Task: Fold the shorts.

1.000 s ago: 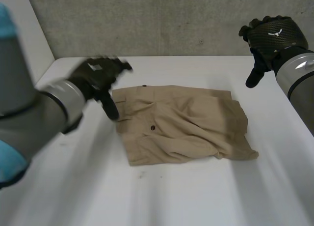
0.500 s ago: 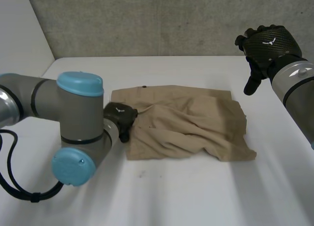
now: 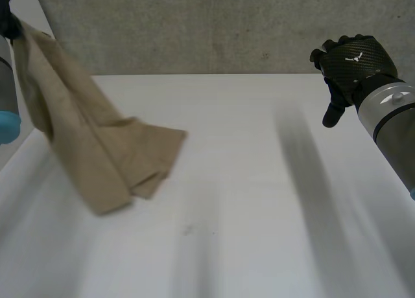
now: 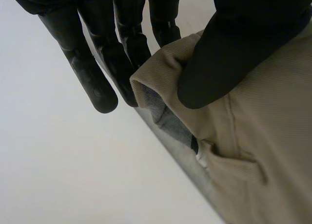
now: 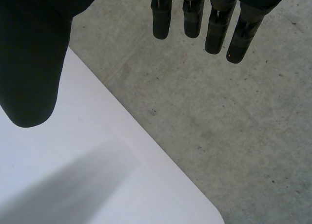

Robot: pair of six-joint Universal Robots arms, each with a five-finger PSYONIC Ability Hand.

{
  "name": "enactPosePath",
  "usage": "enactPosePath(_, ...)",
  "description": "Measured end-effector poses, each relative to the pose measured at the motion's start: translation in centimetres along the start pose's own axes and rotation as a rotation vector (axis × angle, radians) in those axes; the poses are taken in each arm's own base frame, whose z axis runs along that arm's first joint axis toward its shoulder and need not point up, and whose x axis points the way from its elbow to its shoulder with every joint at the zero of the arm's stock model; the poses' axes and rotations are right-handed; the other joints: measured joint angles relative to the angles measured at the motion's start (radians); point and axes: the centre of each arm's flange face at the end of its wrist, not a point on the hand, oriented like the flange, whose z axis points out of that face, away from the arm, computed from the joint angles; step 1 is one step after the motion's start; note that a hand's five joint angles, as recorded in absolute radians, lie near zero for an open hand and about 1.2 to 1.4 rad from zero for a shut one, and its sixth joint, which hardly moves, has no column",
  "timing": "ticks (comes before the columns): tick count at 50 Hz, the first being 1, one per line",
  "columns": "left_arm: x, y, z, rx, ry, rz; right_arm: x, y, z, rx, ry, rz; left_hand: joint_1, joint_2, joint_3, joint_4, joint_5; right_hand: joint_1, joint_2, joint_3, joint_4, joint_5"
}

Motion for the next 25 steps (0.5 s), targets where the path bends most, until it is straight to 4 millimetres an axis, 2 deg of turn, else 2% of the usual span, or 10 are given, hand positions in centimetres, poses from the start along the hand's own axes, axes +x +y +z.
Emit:
enactPosePath(5, 1.0, -1.3, -0.8, 0.075, 0.06, -0.205, 0.0, 0.0, 0.0, -0.001, 0.0, 0.0, 0.0, 0.0, 0.0, 0.0, 0.0, 0.0, 0.0, 0.0, 0.0, 0.0)
enactPosePath(8, 3.3, -1.9, -1.9, 0.099, 0.196, -0.353, 0.0, 0.0, 0.0, 0.001, 0.001, 0.0, 0.0, 0.008, 0.013, 0.004, 0.0, 0.0, 0.0, 0.0, 0.0, 0.0)
enactPosePath(14, 10.0, -1.7, -5.8, 0.048, 0.545, -0.559, 0.3, -0.2, 0.0, 0.006, 0.01, 0.0, 0.0, 0.008, 0.014, 0.004, 0.0, 0.0, 0.0, 0.0, 0.0, 0.0)
enactPosePath(16, 13.6, -1.4, -8.6, 0.006, 0.715, -0.61, 0.5, -0.3, 0.1, 0.009, 0.018, 0.001, 0.0, 0.008, 0.014, 0.004, 0.0, 0.0, 0.0, 0.0, 0.0, 0.0)
enactPosePath(18, 15.9, -1.1, -10.8, -0.023, 0.82, -0.629, 0.7, -0.4, 0.1, 0.011, 0.025, 0.001, 0.0, 0.008, 0.014, 0.004, 0.0, 0.0, 0.0, 0.0, 0.0, 0.0)
enactPosePath(20, 19.1, -0.4, -14.2, -0.068, 0.968, -0.644, 0.9, -0.5, 0.1, 0.014, 0.033, 0.002, 0.0, 0.008, 0.014, 0.004, 0.0, 0.0, 0.0, 0.0, 0.0, 0.0)
enactPosePath(22, 19.1, -0.4, -14.2, -0.068, 0.968, -0.644, 0.9, -0.5, 0.1, 0.014, 0.033, 0.002, 0.0, 0.008, 0.014, 0.004, 0.0, 0.0, 0.0, 0.0, 0.0, 0.0)
enactPosePath(23, 21.9, 0.6, -17.9, -0.116, 1.104, -0.642, 1.1, -0.7, 0.0, 0.02, 0.041, 0.002, 0.0, 0.008, 0.014, 0.004, 0.0, 0.0, 0.0, 0.0, 0.0, 0.0)
enactPosePath(25, 23.4, 1.4, -20.1, -0.143, 1.173, -0.631, 1.2, -0.8, 0.0, 0.023, 0.045, 0.003, 0.0, 0.008, 0.014, 0.004, 0.0, 0.0, 0.0, 0.0, 0.0, 0.0)
